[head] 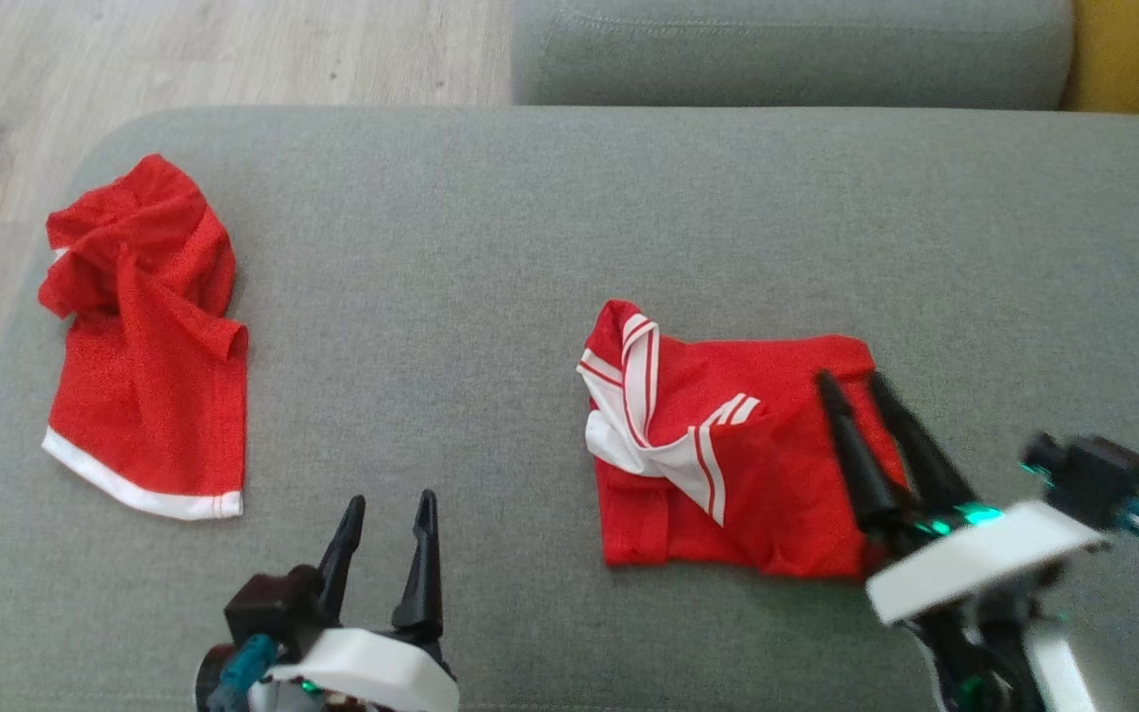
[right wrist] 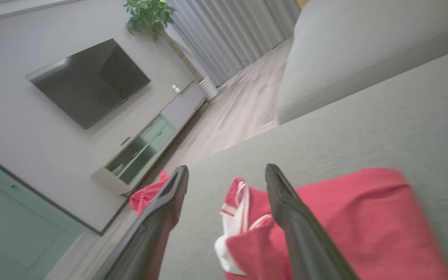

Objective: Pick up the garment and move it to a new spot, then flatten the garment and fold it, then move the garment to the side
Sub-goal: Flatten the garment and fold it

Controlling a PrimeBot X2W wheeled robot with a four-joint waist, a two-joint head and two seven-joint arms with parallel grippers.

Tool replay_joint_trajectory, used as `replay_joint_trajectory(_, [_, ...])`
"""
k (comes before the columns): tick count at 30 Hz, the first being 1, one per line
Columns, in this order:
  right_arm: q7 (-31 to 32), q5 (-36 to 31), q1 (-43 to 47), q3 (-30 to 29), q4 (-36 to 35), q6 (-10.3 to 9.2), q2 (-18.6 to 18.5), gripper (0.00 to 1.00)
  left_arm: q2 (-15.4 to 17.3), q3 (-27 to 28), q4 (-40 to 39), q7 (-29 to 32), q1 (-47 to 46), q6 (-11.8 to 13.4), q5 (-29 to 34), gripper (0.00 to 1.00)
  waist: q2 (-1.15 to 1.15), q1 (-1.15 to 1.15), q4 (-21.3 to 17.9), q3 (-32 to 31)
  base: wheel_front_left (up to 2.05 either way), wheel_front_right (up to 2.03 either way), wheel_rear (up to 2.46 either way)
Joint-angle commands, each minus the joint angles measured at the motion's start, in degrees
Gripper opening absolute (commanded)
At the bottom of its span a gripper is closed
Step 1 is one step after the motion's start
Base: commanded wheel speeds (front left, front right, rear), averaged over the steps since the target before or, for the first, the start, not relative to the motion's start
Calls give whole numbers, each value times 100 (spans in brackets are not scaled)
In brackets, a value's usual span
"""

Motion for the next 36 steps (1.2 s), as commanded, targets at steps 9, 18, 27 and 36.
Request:
replay_joint_trajectory(9, [-752, -1245, 512, -883, 88, -4, -405, 100, -28, 377, -206, -70, -34, -64, 173, 100, 0, 0, -26, -218, 0, 0, 0])
replay_joint_trajectory(18, [-859, -1722, 47, -495, 785, -4, -808, 0, -28, 494, -264, -70, 8, -109, 400, 100, 0, 0, 57, -98, 0, 0, 0])
replay_joint_trajectory(27, [-1059, -2023, -800, 574, 2251, -4, -694, 0, -28, 559, -274, -70, -127, -126, 508, 100, 0, 0, 301, 161, 0, 0, 0])
replay_joint_trajectory(36, [-1186, -1871, -1025, 2029, 2689, -4, -453, 0, -28, 626, -294, -70, -128, -90, 486, 100, 0, 0, 473, 142, 0, 0, 0])
